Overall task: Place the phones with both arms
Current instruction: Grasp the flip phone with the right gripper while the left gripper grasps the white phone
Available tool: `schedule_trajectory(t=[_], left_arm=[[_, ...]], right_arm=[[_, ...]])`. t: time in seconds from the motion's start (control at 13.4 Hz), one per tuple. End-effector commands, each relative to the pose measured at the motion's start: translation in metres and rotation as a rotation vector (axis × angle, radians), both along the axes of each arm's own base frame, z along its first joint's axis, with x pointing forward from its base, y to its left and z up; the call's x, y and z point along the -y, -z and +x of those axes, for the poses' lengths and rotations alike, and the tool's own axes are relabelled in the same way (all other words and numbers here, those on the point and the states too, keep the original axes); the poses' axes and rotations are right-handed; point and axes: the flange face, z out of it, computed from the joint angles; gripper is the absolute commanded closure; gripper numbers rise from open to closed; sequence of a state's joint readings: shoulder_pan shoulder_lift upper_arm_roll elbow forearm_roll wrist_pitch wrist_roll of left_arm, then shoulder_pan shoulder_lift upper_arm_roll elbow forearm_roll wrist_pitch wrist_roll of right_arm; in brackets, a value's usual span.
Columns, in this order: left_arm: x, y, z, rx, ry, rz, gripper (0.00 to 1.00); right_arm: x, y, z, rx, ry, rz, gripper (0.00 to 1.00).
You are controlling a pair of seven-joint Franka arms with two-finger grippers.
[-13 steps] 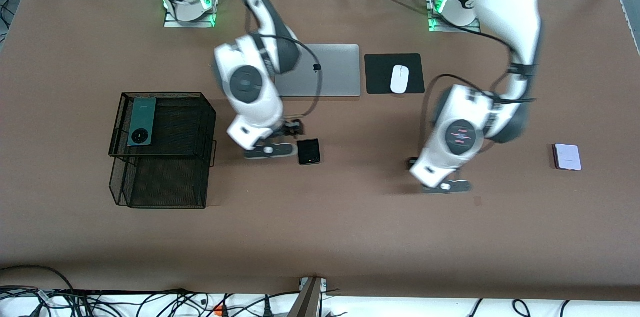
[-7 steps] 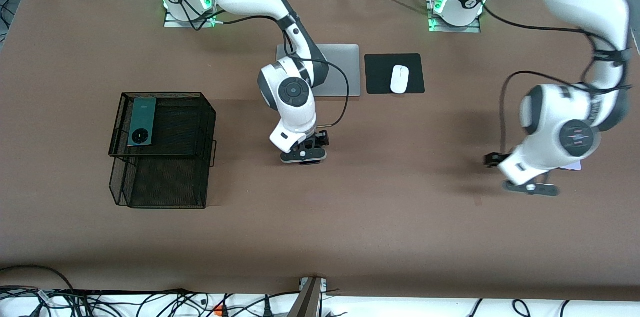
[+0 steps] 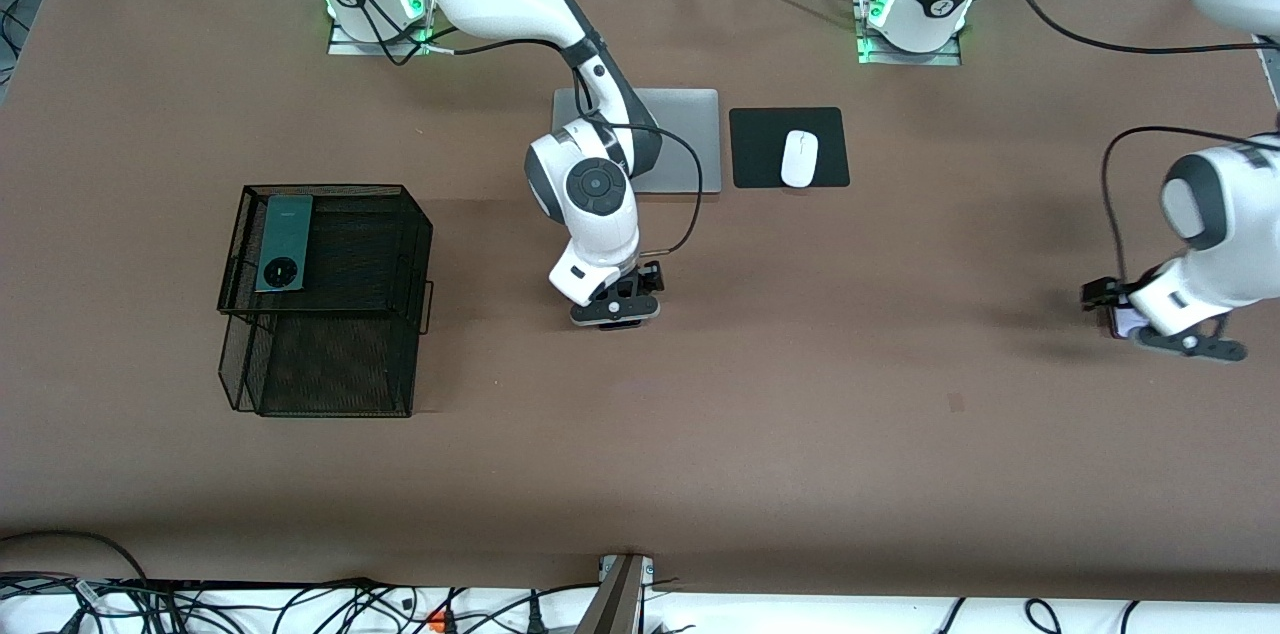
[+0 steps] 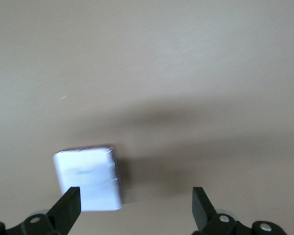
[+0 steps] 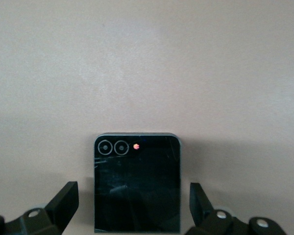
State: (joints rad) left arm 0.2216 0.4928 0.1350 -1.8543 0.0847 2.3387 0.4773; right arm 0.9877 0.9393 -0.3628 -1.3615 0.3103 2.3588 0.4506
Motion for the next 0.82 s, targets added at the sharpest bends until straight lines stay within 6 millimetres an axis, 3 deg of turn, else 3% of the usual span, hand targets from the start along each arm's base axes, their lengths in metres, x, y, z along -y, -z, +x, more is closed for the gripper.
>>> schedule_trajectory(t=[0.0, 0.3, 0.6, 0.75], left_arm=[[-0.04, 0.012, -0.02, 0.042, -0.052, -0.042, 0.0], [-0.082, 0.051, -0.036, 0.094, -0.102, -0.068, 0.0], [-0.076, 0.07, -0.029, 0.132, -0.102, -0.101, 0.0], [-0.074, 0.071, -0.028, 0.13, -0.097, -0.101, 0.0]], right_arm=[[-0.004, 0.011, -0.001, 0.011, -0.004, 0.009, 0.0], [-0.006, 0.016, -0.005, 0.012, -0.022, -0.006, 0.0], [-0.003, 0.02, -0.005, 0.021, -0.035, -0.023, 0.03], [0.0, 0.024, -0.006, 0.023, -0.038, -0.026, 0.44]])
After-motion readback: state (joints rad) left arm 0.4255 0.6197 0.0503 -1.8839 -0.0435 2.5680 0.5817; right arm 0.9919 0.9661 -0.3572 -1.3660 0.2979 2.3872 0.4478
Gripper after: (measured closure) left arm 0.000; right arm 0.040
